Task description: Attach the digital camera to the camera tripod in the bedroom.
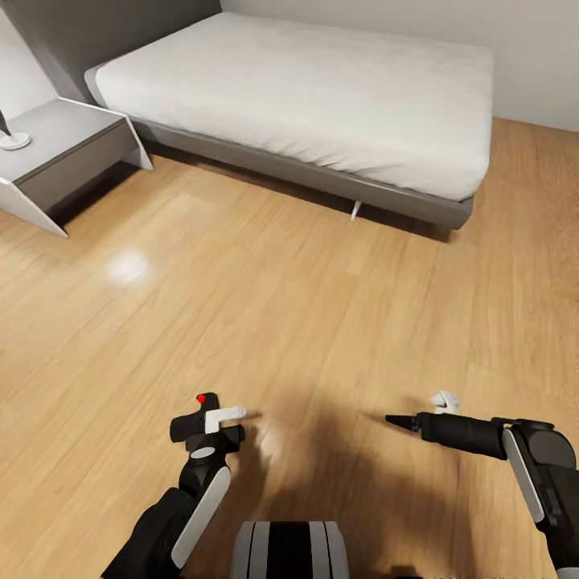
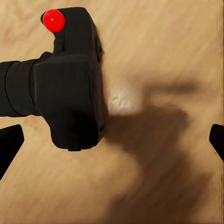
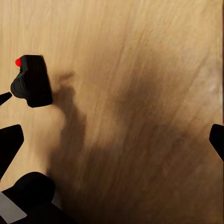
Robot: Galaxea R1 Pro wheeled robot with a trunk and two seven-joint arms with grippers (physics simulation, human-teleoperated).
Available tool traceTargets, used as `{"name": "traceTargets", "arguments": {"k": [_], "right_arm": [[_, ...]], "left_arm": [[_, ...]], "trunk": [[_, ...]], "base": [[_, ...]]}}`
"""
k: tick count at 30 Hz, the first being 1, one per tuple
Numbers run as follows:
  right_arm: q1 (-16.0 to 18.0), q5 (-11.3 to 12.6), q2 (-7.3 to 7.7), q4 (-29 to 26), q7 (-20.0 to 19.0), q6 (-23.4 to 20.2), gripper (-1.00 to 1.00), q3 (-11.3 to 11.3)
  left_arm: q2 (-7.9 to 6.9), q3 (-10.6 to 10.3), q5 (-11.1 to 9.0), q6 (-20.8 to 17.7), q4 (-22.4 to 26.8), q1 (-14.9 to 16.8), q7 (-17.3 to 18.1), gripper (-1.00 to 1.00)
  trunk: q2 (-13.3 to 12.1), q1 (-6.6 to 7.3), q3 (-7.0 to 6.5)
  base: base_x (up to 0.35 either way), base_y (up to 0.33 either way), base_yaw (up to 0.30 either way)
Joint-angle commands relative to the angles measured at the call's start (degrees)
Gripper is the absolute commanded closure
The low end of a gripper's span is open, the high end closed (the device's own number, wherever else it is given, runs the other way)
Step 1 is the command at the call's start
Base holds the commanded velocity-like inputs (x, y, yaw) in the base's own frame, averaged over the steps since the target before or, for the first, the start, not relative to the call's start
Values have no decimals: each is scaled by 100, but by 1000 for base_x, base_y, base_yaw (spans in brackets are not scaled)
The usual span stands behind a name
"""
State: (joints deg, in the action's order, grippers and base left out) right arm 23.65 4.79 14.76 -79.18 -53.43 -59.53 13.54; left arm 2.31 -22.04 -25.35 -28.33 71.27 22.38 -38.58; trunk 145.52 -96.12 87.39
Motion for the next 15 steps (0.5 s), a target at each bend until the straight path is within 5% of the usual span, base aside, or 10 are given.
{"name": "traceTargets", "arguments": {"k": [1,15], "right_arm": [[4,46,1,-1,20,-47,-100,4],[5,-23,-8,-1,423,-47,-100,6]], "left_arm": [[-2,-8,-47,-12,6,1,-44,-100],[-10,14,-57,29,-259,2,-22,-100]], "trunk": [[1,1,4],[1,1,4]], "base": [[0,0,-70],[0,0,-19]]}}
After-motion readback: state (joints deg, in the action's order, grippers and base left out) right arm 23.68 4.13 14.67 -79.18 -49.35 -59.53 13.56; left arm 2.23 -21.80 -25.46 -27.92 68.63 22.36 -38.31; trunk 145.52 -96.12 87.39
